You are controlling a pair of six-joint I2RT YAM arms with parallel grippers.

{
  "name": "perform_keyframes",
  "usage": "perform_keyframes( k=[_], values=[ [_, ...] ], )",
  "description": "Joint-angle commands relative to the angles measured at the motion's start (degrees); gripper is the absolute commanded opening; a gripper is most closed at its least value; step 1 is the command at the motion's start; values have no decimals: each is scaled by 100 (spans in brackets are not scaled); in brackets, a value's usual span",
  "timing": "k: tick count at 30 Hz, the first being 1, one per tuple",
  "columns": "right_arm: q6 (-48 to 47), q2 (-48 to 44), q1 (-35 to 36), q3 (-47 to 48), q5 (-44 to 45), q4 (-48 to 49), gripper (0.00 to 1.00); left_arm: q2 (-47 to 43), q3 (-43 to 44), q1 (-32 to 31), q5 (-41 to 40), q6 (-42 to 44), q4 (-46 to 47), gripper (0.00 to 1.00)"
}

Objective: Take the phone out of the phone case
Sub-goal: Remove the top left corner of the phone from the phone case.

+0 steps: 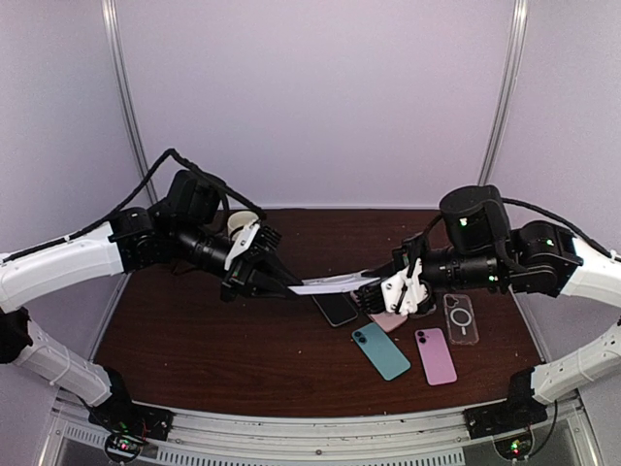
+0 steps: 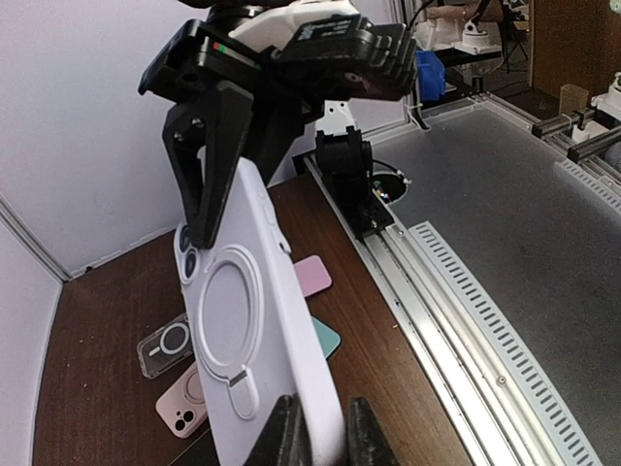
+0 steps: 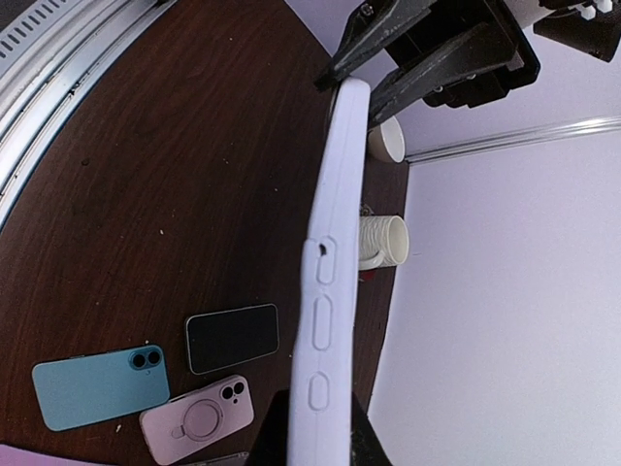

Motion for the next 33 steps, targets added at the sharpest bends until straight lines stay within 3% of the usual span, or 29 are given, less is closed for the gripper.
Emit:
perform_keyframes(
  k=[1,15,21,27,31,33],
  values=[
    [-763,-6,206,230,-346,113,0,150,175,-87,126,-25,-162,0],
    [-1002,-26,450,198,-167,80,0,152,190,-132,117,78,-300,0],
    [-283,-220,467,-199,-281,566,0,-63,151,-131,-134,126,-209,0],
    [819,-855,398,-976,-554,1454,0,-839,-53,-95,-868,225,134,38],
    [1431,-1245,391,-1294,-646,1831,0,-1334,-320,31,-1109,252,494,50],
    [1748,-1409,387,-1347,-725,1918,0,-1478,-346,71,-1107,259,542,51]
  ],
)
